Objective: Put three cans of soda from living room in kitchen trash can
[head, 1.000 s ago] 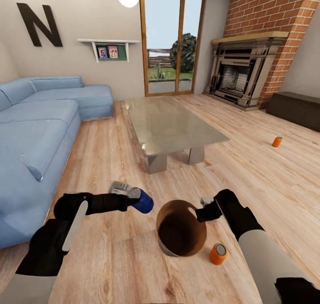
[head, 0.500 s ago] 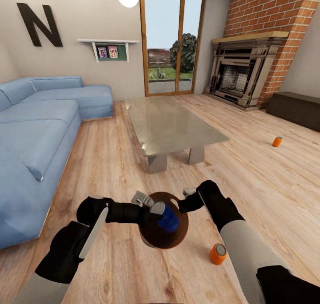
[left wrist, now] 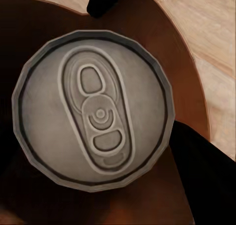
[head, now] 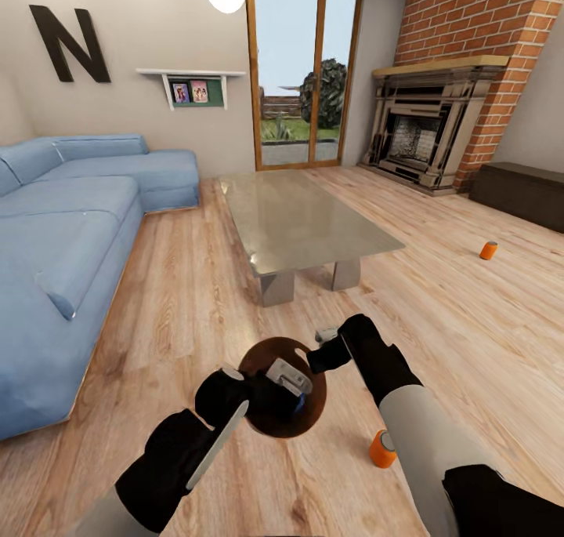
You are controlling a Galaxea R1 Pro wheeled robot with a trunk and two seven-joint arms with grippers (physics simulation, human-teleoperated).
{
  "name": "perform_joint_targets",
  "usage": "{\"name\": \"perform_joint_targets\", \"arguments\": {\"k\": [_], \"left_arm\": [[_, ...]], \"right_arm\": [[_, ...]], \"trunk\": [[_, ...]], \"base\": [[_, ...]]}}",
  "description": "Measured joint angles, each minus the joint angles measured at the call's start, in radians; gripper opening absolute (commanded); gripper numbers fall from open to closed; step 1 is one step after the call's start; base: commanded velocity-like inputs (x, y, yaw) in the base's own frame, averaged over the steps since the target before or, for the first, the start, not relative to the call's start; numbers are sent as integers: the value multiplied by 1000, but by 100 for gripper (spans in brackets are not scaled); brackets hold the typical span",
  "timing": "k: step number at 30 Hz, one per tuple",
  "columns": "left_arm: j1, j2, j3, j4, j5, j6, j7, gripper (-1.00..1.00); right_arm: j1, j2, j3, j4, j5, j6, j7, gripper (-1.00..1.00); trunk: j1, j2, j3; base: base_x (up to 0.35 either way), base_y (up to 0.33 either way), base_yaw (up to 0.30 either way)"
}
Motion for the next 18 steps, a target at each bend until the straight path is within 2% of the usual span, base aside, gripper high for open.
{"name": "perform_joint_targets", "arguments": {"k": [3, 7, 10, 12, 14, 18], "left_arm": [[0, -11, -50, 26, -1, 0, 76, -100], [0, -19, -92, 63, -5, 0, 153, -100], [0, -19, -98, 95, -30, -13, 173, -100], [0, -20, -98, 143, -85, -39, 183, -100], [0, -20, -97, 170, -115, -55, 186, -100], [0, -21, -95, 188, -134, -66, 188, -100]], "right_arm": [[0, 1, 0, 0, 13, -4, -1, -100], [0, 1, 0, 0, 2, 0, 0, -100], [0, 1, 0, 0, 8, -2, -1, -100], [0, 1, 0, 0, 11, -3, -1, -100], [0, 1, 1, 0, 7, -2, 0, -100], [0, 1, 1, 0, 7, -1, -1, -100]], "trunk": [[0, 0, 0], [0, 0, 0], [0, 0, 0], [0, 0, 0], [0, 0, 0], [0, 0, 0]], "base": [[0, 0, 0], [0, 0, 0], [0, 0, 0], [0, 0, 0], [0, 0, 0], [0, 0, 0]]}}
